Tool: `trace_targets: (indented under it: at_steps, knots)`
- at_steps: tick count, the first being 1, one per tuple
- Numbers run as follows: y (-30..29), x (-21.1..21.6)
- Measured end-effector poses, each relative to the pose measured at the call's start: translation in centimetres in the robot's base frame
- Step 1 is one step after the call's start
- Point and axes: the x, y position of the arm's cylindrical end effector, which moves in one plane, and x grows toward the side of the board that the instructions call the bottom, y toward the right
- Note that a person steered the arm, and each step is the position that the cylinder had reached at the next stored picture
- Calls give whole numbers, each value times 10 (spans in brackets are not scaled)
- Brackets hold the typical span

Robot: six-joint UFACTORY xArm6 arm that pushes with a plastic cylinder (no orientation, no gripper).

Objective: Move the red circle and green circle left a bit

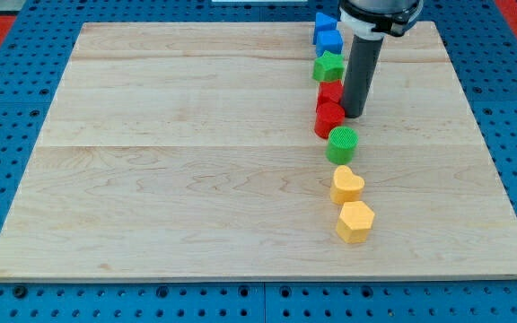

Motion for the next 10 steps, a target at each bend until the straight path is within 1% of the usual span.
trace_targets:
  at_steps: [1,2,3,4,5,9,10]
  knots:
    - [0,-10]
    - [0,-10]
    - [22,-9]
    - [65,6]
    - [66,40]
    - [57,37]
    - [45,37]
